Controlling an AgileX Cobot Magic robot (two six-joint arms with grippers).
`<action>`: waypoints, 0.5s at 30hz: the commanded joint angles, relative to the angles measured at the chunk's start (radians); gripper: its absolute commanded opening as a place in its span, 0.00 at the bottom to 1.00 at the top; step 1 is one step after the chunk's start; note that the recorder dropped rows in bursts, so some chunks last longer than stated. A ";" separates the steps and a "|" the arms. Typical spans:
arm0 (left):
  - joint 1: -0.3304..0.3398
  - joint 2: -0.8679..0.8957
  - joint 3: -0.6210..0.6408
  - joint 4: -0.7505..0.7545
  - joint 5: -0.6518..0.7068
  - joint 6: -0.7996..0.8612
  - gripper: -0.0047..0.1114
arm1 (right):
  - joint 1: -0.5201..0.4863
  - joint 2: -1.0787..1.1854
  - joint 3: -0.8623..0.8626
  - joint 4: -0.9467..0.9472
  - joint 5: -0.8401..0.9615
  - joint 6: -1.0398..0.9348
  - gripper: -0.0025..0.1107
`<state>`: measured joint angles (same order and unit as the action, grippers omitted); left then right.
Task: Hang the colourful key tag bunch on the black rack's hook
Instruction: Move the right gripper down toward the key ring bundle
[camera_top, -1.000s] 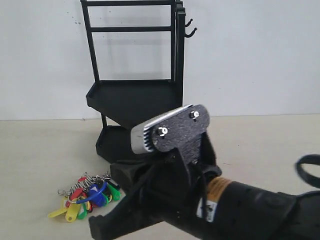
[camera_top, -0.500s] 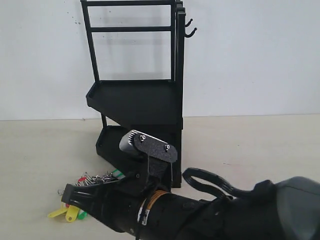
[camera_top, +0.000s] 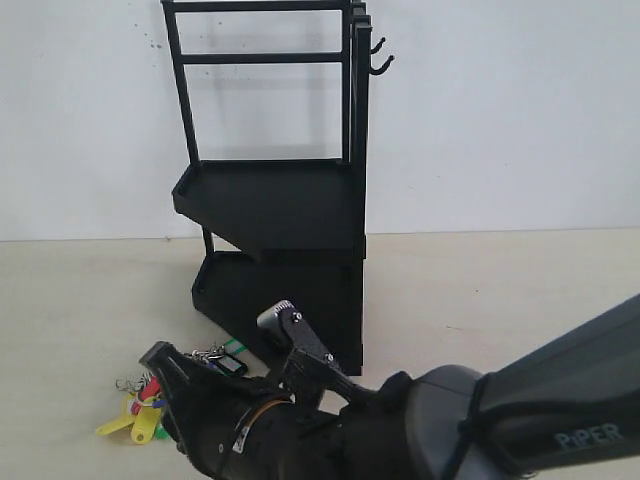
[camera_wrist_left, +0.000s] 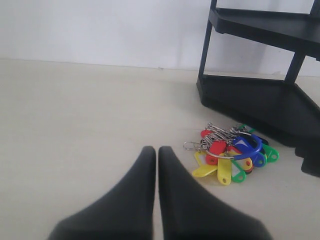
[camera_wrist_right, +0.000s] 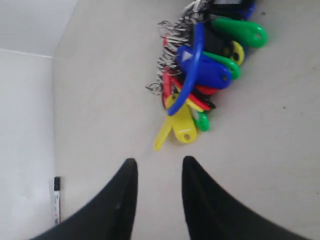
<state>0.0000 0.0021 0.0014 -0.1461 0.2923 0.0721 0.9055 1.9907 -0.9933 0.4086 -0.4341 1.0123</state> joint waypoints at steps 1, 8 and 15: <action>-0.001 -0.002 -0.001 0.005 -0.008 0.003 0.08 | -0.001 0.031 -0.024 0.056 0.001 0.049 0.42; -0.001 -0.002 -0.001 0.005 -0.008 0.003 0.08 | -0.038 0.045 -0.103 0.048 0.100 0.024 0.41; -0.001 -0.002 -0.001 0.005 -0.008 0.003 0.08 | -0.109 0.047 -0.199 0.061 0.253 -0.010 0.41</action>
<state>0.0000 0.0021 0.0014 -0.1461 0.2923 0.0721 0.8105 2.0359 -1.1724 0.4676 -0.2005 1.0043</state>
